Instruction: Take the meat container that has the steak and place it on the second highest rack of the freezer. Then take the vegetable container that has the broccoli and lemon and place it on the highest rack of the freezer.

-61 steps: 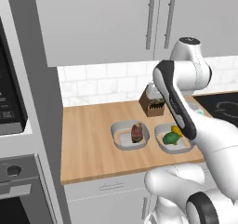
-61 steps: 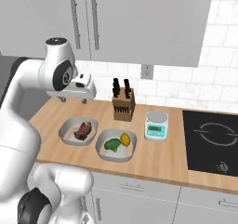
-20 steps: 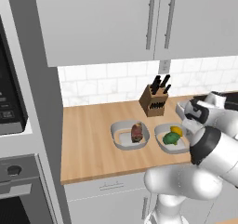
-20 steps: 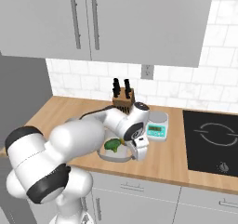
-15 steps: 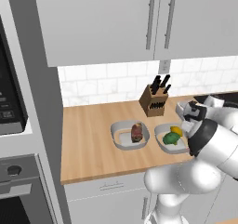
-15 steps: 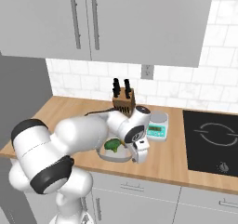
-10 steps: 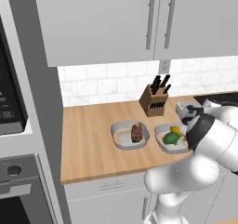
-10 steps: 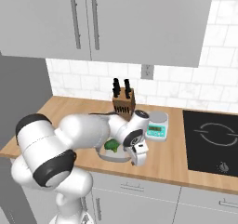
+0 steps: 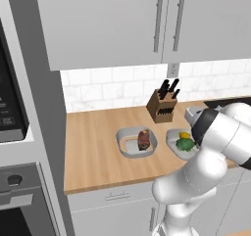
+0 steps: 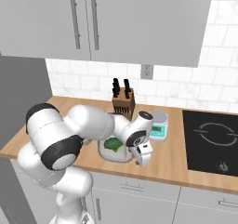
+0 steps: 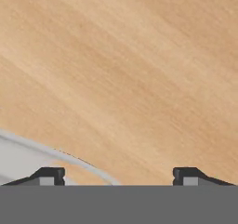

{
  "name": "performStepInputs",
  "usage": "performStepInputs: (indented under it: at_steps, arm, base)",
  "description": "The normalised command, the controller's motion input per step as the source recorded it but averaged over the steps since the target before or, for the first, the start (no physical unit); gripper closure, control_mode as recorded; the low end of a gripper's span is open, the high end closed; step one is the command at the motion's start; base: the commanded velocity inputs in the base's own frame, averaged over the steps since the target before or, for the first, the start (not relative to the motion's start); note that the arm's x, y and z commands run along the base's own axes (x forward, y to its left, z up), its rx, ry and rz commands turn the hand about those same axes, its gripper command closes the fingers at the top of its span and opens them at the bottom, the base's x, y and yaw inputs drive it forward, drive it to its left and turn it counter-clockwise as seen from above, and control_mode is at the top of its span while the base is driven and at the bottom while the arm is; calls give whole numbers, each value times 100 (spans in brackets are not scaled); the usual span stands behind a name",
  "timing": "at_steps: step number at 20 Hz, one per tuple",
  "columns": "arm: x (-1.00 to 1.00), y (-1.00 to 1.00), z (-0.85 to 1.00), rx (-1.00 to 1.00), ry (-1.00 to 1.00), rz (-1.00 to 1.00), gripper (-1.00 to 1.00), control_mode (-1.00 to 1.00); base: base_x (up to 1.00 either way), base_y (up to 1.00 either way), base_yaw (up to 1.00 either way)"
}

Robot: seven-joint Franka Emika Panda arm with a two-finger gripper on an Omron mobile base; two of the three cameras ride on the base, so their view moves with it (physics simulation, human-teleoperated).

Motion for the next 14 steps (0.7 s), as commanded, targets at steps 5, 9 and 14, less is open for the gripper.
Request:
performStepInputs:
  at_steps: [5,9,14]
  arm:
    - [9,48,-25,0,0,0,100,-100]
    - [9,63,-25,0,0,0,100,-100]
    - [-7,43,-2,0,-4,0,100,-100]
  base:
    - [0,0,0]
    - [0,0,0]
    - [0,0,0]
